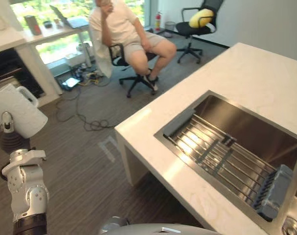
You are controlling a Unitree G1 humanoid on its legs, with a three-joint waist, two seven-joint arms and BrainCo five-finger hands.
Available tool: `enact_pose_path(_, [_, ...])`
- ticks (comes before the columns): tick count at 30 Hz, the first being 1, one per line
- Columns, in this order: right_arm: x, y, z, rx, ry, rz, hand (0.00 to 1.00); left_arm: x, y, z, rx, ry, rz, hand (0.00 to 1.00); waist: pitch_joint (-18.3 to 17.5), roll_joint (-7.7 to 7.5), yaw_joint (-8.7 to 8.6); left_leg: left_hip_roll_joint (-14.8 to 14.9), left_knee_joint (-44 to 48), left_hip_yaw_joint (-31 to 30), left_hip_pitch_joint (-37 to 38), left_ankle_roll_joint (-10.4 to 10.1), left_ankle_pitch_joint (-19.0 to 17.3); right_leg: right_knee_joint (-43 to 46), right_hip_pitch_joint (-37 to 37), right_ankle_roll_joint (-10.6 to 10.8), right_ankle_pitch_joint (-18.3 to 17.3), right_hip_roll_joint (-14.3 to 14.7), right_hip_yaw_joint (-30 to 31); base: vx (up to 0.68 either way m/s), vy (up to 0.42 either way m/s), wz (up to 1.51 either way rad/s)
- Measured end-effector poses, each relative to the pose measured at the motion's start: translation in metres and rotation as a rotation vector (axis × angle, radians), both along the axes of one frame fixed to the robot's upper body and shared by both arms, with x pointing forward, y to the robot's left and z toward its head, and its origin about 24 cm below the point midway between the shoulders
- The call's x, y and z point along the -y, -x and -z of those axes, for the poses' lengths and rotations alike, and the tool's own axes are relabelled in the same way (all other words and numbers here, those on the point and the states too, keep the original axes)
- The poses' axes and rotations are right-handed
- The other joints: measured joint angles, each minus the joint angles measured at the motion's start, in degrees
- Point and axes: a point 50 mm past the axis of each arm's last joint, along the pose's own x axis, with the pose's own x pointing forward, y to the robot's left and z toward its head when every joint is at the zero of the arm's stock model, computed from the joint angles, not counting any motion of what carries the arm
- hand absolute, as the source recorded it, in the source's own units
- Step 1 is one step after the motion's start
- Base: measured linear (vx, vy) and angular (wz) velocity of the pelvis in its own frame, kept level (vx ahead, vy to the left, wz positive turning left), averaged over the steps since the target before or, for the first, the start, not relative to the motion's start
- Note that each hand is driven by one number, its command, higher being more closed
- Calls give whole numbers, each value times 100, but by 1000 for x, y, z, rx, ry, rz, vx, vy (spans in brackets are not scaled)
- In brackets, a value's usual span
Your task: Walk over to the sink, pick up the cup, carry it to the dishwasher, place the cup inside the dishwasher, then close the dishwasher door
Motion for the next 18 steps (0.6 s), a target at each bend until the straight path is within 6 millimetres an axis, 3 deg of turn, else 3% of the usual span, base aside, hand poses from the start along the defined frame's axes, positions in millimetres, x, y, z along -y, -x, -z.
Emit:
enact_pose_path(1, [-3, 10, 1, -28, 1, 36, 0, 6, -7, -5, 32, -11, 55, 100, 103, 257, -167, 456, -8, 1392, 75, 191, -193, -38, 465, -2, -50, 73, -771, -133, -42, 187])
enact_pose_path(3, [-6, 22, 2, -55, -2, 61, 0, 14, -12, -6, 50, -7, 90, 100, 109, 196, -309, 803, 57, 2277, 99, 208, -288, -280, 766, 83, 29, 48, -1202, -61, -44, 179])
enact_pose_path(5, [-9, 43, 2, -104, -20, 111, 0, 36, -27, -15, 93, -34, 188, 100, 109, 129, -455, 1113, 10, 3232, 23, 261, -212, -366, 904, 24, -31, -225, -1962, -121, 118, 200])
enact_pose_path(7, [-8, 47, 3, -133, -29, 112, 0, 48, -36, -24, 105, -72, 225, 100, 80, -26, -474, 1165, 316, 3310, -260, 573, -95, -347, 813, -114, 52, -494, -2373, -122, 140, 128])
enact_pose_path(8, [-9, 44, 4, -132, -35, 110, 0, 50, -41, -29, 109, -83, 228, 100, 117, -189, -502, 1393, 871, 3472, -305, 793, -91, -267, 821, -196, 107, -706, -2532, -64, 127, 72])
enact_pose_path(9, [-4, 43, 3, -126, -25, 113, 0, 51, -43, -31, 107, -83, 225, 100, 38, -190, -538, 1797, 1261, 3713, -213, 1112, 104, -52, 816, -125, 56, -831, -2587, -38, 132, 61])
enact_pose_path(10, [-1, 43, 2, -123, -16, 115, 0, 51, -44, -31, 103, -84, 226, 100, 38, -61, -530, 1936, 1245, 3735, -136, 1318, 547, 146, 751, -38, -39, -764, -2563, -82, 109, 71])
enact_pose_path(11, [2, 33, 2, -98, -18, 126, 0, 48, -49, -27, 83, -80, 220, 100, 5, -219, -738, 1582, 906, 3653, -227, 1454, 692, 463, 362, 94, -258, -750, -1999, -171, -1, 123])
enact_pose_path(12, [-2, 28, 3, -83, -34, 141, 0, 47, -58, -26, 65, -65, 219, 100, -25, -511, -957, 935, -48, 3013, -220, 1115, 1522, 351, 96, -332, -197, -717, -1802, -212, -64, 161])
enact_pose_path(13, [-6, 26, 3, -73, -43, 146, 0, 48, -60, -29, 77, -62, 218, 100, -12, -749, -1073, 763, -106, 2885, -225, 1218, 1662, 314, 114, -315, -138, -952, -1941, -207, -107, 122])
enact_pose_path(14, [0, 25, 2, -73, -26, 141, 0, 49, -60, -29, 72, -67, 224, 100, 46, -779, -923, 1269, 1253, 3325, -172, 1427, 869, 340, 87, -307, -60, -1172, -2060, -169, -55, 60])
enact_pose_path(15, [15, 28, -2, -72, 11, 128, 0, 50, -61, -28, 60, -76, 230, 100, 64, -670, -849, 1736, 2167, 3459, 86, 903, 547, 300, 160, -307, -21, -1235, -2054, -166, 8, 24])
enact_pose_path(16, [20, 31, -4, -76, 24, 118, 0, 51, -61, -29, 57, -81, 237, 100, 52, -607, -847, 1907, 2377, 3449, 236, 778, 514, 271, 175, -292, 7, -1240, -2095, -135, 159, 35])
enact_pose_path(17, [33, 38, -8, -99, 57, 95, 0, 56, -60, -31, 50, -93, 255, 100, -94, -292, -844, 2004, 2157, 3370, 613, 602, 870, 247, 165, -196, 125, -1190, -2175, -70, 228, 38])
enact_pose_path(18, [39, 40, -10, -114, 75, 70, 0, 58, -60, -33, 49, -98, 269, 100, -164, -158, -857, 1883, 1792, 3329, 728, 271, 620, 239, 128, -160, 178, -1209, -2230, -58, 338, 60])
